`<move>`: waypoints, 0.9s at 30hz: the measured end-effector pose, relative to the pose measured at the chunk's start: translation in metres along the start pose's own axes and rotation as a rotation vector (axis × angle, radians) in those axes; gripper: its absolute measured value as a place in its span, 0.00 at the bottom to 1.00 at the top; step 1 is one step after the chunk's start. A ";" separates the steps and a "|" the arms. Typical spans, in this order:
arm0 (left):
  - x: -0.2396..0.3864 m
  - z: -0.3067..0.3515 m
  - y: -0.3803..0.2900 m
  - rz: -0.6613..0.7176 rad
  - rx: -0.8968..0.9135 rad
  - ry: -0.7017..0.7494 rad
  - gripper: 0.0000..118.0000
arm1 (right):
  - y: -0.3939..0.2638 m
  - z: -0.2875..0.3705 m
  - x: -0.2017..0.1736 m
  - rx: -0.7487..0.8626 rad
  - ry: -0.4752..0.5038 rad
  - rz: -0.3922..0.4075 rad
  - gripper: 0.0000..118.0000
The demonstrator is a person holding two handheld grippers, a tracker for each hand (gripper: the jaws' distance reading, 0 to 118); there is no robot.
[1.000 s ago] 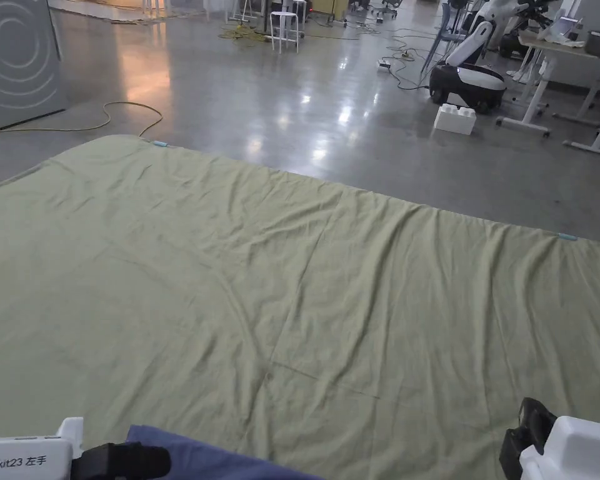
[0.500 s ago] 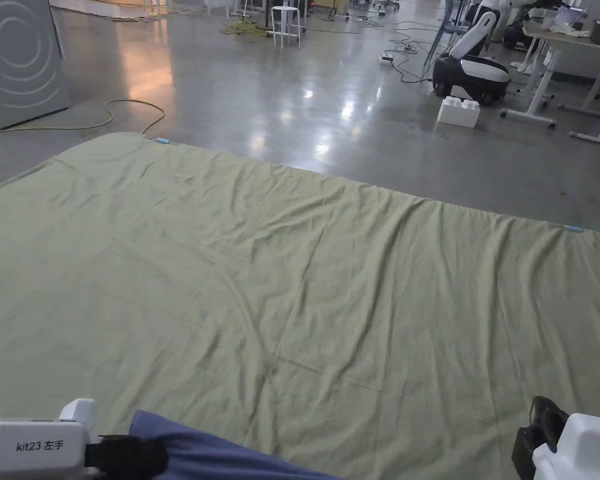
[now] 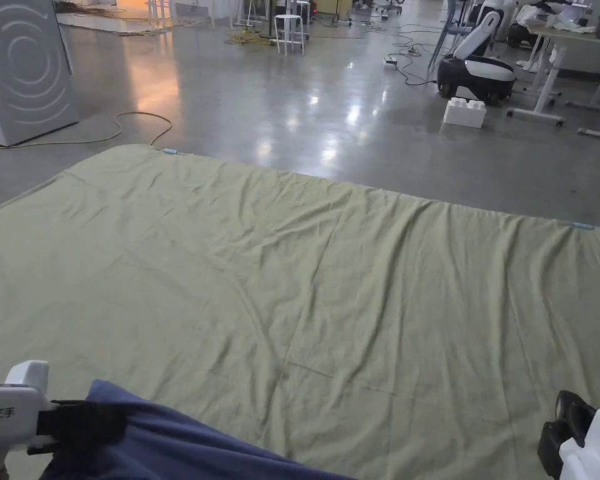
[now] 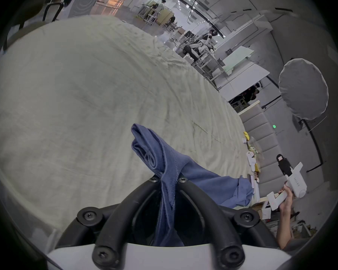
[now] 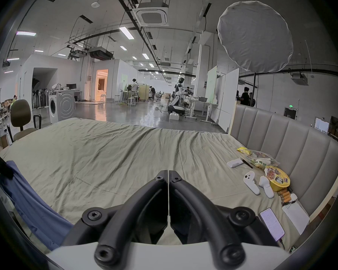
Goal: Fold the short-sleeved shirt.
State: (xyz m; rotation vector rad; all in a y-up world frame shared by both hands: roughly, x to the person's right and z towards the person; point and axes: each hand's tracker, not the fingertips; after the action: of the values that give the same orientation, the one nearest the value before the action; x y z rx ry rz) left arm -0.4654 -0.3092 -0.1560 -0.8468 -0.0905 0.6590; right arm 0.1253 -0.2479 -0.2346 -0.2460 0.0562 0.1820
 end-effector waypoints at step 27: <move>0.218 -0.121 -0.054 -0.297 -0.305 -0.130 0.08 | -0.010 0.005 -0.003 -0.039 0.033 -0.007 0.01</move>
State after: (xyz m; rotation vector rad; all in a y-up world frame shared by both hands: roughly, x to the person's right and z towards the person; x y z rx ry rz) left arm -0.2244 -0.2906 -0.2369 -1.0571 -0.4346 0.4240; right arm 0.1246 -0.2571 -0.2272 -0.2881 0.0846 0.1724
